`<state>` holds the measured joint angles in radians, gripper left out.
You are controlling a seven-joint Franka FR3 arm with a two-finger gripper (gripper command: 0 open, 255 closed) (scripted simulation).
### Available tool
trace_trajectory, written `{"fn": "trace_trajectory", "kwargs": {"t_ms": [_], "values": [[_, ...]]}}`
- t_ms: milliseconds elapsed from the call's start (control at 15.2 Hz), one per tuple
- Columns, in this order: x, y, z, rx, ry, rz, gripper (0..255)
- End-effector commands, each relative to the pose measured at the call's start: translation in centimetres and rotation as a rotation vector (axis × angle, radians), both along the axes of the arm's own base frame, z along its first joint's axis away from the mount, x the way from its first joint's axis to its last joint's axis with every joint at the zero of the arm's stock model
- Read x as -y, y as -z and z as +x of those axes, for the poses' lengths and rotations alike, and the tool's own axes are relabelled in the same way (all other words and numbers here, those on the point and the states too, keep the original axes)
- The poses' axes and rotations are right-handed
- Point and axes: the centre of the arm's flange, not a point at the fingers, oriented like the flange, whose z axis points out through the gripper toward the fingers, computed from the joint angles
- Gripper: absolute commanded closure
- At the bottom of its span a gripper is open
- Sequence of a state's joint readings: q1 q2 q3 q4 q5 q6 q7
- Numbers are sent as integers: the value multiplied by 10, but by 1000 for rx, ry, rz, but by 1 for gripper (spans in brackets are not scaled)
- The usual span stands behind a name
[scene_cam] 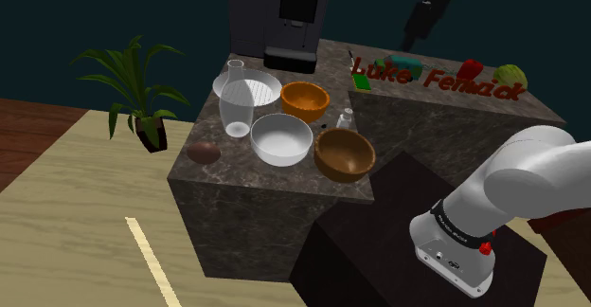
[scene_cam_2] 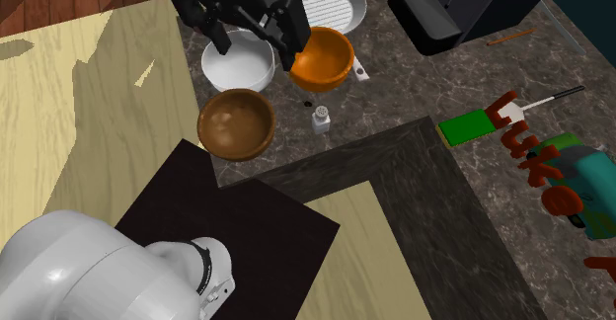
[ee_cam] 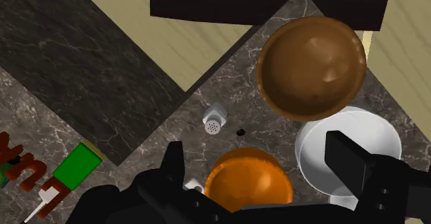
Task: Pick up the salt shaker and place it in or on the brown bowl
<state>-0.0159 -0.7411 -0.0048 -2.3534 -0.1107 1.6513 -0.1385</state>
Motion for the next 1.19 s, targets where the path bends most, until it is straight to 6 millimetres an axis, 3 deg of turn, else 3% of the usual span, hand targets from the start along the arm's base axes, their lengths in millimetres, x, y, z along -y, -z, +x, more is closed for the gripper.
{"fn": "trace_trajectory", "kwargs": {"t_ms": [0,1122], "values": [[0,0,0,0,0,0,0],[52,199,99,-33,39,89,0]]}}
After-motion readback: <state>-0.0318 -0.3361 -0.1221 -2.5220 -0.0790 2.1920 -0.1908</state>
